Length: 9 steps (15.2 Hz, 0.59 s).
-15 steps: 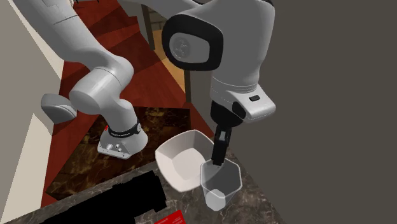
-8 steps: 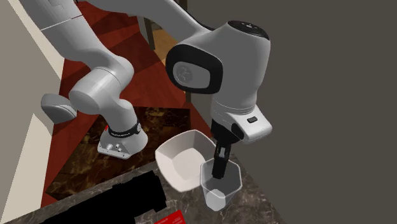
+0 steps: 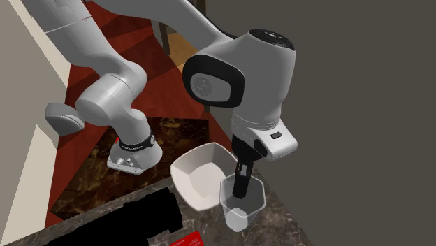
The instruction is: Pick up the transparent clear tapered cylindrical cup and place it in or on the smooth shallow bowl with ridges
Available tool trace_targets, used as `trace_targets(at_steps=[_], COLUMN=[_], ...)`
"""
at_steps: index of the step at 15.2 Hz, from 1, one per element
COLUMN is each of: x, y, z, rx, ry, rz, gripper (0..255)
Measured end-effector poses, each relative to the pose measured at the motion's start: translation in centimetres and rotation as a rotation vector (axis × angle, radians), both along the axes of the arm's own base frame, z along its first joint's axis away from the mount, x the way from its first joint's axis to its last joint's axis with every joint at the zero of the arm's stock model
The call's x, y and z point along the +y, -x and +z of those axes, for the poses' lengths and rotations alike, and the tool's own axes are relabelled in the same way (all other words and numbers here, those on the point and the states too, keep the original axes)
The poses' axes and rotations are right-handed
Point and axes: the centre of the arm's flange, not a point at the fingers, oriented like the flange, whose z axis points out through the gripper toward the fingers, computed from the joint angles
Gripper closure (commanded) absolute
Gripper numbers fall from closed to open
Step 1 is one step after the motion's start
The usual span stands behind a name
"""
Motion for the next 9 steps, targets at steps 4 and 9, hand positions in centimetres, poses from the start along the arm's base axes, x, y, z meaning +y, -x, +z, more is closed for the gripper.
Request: trace_targets(at_steps=[4, 9], x=[0.00, 0.00], y=[0.00, 0.00], z=[0.00, -0.02], rx=[0.000, 0.000], ry=[0.000, 0.000], rz=[0.000, 0.000], gripper=[255, 255])
